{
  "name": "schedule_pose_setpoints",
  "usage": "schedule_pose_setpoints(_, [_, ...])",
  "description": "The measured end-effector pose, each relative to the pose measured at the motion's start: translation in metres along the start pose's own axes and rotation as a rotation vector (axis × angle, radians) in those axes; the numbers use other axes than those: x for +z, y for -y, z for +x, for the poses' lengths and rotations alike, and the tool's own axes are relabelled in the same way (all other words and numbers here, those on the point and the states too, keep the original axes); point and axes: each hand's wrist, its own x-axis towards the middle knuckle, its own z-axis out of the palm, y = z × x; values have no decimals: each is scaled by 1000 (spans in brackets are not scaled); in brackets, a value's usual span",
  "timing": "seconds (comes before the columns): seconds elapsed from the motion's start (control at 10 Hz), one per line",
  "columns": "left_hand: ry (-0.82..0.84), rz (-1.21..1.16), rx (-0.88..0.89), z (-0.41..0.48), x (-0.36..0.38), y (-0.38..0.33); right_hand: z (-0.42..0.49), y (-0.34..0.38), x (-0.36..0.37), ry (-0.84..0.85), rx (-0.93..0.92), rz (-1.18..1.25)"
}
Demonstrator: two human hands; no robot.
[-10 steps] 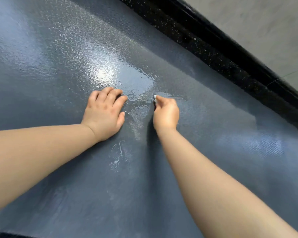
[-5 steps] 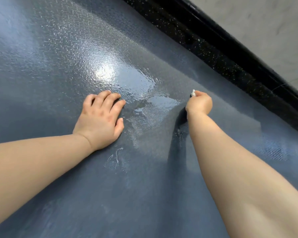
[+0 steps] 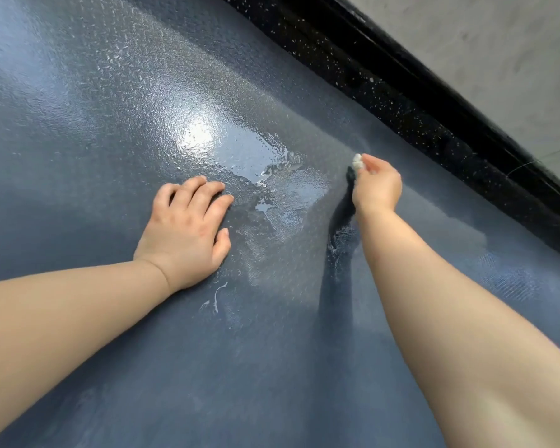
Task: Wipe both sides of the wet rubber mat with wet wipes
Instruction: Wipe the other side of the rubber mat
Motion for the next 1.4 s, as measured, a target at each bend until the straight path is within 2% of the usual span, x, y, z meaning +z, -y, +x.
schedule_pose_setpoints(0.1, [-7,5,-3,-1,0,0,3,-2,13,1,76,-102])
schedule_pose_setpoints(0.2, [-11,0,6,0,2,-1,-23,11,35,-19,-18,-223])
schedule_pose_setpoints(0.3, [-10,-4,9,1,1,-1,-57,24,52,181,-169,-146])
schedule_pose_setpoints(0.4, [-21,-9,6,0,0,-1,-74,27,52,476,-180,197])
schedule_pose_setpoints(0.5, [-15,-17,7,-1,0,1,-60,23,39,265,-98,349])
schedule_pose_setpoints(0.6, [-7,-17,19,-1,0,2,-39,8,24,4,116,291])
schedule_pose_setpoints(0.7, [-10,-35,24,-1,0,2,-53,3,28,82,102,144])
schedule_pose_setpoints(0.8, [-17,-66,28,-1,1,3,-93,15,45,299,-48,-53])
schedule_pose_setpoints(0.9, [-40,-102,38,-2,2,7,-132,20,39,473,69,137])
schedule_pose_setpoints(1.0, [-34,-137,43,-1,3,11,-154,13,5,446,232,330])
schedule_pose_setpoints(1.2, [213,-46,92,3,-13,19,-176,-5,-68,357,388,168])
schedule_pose_setpoints(1.4, [524,63,180,24,-51,22,-163,2,-80,420,302,100])
